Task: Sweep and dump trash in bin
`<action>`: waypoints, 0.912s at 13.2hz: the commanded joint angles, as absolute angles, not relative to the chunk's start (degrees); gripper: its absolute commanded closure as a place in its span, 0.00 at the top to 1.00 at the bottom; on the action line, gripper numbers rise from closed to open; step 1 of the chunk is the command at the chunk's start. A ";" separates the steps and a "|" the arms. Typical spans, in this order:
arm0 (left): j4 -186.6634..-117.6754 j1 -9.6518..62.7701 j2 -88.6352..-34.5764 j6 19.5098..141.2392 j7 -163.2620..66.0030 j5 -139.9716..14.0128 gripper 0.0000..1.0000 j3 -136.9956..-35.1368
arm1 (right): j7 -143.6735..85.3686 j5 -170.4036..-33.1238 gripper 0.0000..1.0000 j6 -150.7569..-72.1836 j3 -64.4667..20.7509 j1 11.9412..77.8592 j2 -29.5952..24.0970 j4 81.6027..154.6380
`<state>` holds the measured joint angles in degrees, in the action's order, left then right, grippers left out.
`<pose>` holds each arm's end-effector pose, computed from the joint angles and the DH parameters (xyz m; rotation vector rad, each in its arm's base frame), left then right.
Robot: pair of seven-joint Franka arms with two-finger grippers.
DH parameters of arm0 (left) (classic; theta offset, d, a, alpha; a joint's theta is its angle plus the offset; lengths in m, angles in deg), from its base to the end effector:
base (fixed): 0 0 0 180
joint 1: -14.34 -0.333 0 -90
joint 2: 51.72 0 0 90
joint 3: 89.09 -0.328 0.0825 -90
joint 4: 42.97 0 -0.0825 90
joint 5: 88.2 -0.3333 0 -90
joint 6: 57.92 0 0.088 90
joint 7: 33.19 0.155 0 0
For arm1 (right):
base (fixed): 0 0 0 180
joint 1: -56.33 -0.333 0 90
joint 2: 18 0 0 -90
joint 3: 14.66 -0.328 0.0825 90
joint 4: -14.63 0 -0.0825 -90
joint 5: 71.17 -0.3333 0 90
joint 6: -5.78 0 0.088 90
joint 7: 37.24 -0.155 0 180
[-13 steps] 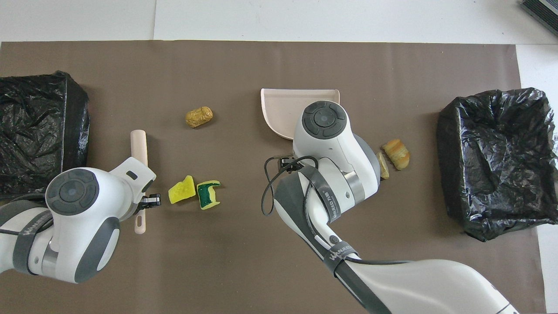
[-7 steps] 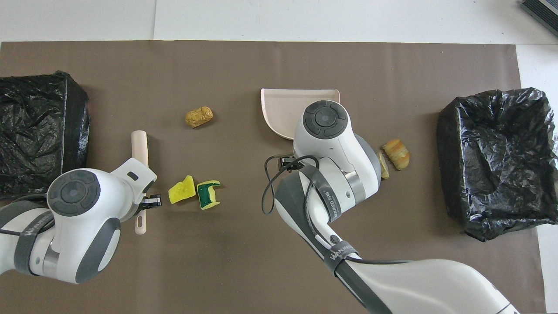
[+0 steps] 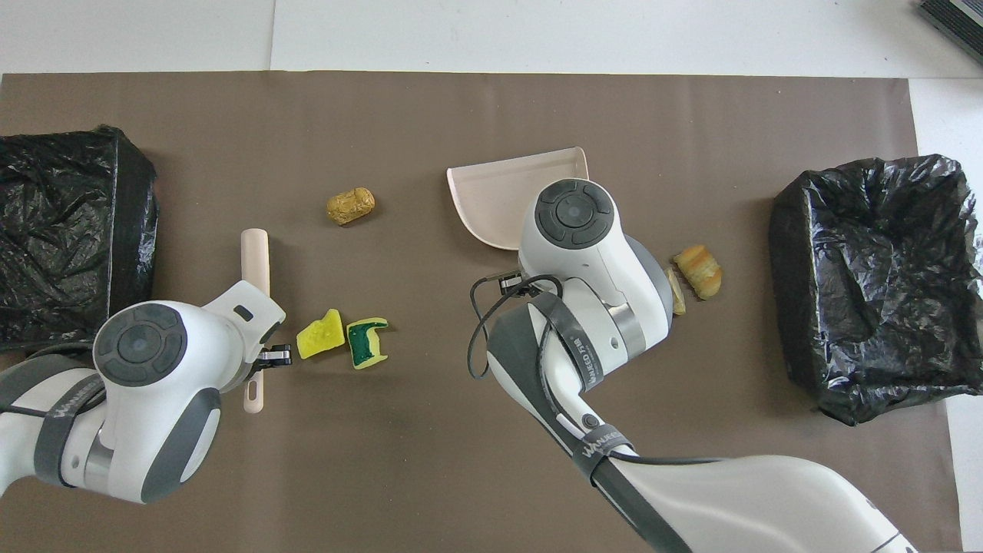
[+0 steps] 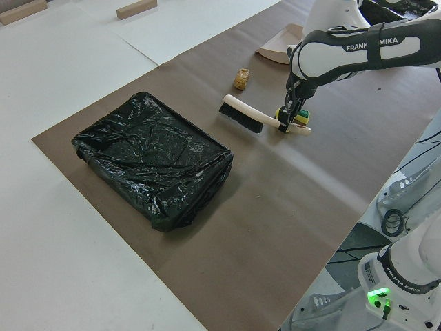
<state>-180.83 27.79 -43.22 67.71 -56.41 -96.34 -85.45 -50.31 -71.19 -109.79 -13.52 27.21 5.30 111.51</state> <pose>0.4059 -0.1137 0.3622 -3.0041 -0.0320 0.0296 0.5385 0.2873 0.3439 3.0778 0.4045 -0.1128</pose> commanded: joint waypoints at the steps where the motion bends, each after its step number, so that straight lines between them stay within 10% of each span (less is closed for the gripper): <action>1: -182.63 29.54 -41.35 68.73 -56.13 -96.38 0.00 -85.93 | -37.37 -71.09 0.00 -106.99 -13.87 29.16 3.88 112.19; 12: -182.63 31.74 -41.88 69.08 -56.13 -93.57 0.00 -85.84 | 7.84 -69.86 0.00 -101.97 -13.78 30.49 -14.30 125.44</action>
